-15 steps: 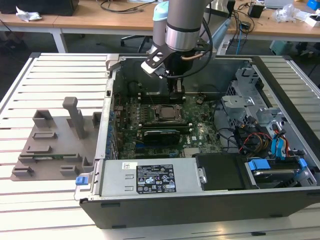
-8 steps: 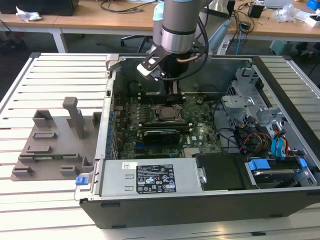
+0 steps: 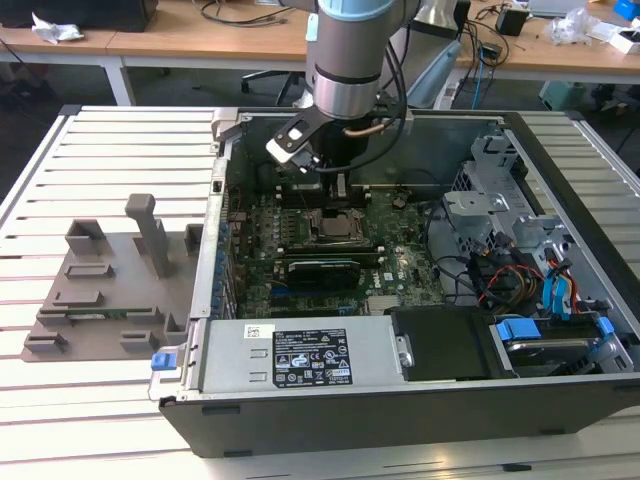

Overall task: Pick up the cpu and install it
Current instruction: 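Close the cpu cover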

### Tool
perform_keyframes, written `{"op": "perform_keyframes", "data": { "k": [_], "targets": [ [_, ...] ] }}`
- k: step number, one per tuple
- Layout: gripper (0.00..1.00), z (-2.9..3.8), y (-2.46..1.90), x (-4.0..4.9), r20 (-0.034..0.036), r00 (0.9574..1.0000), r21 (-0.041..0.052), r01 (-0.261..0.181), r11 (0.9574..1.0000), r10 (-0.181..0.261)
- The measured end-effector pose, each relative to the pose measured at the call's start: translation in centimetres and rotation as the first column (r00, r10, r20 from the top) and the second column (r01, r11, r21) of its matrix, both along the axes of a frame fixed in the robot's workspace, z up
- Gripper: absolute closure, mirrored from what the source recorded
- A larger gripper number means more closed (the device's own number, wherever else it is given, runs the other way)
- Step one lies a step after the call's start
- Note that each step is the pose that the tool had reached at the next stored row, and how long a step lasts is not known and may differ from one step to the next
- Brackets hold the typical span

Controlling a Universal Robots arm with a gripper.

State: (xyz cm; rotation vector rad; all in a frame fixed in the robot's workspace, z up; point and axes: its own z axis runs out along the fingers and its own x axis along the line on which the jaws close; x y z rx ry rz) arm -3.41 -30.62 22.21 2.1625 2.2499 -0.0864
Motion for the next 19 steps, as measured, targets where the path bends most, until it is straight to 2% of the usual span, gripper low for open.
{"op": "perform_keyframes", "data": {
  "k": [6, 19],
  "targets": [
    [0.89, -1.32, 0.00, -0.79, 0.0001, 1.0000, 0.0002, 0.000, 1.0000, 0.000],
    [0.89, -1.78, 0.00, -1.06, -0.0002, 1.0000, -0.0003, 0.000, 1.0000, 0.000]
  ]
}}
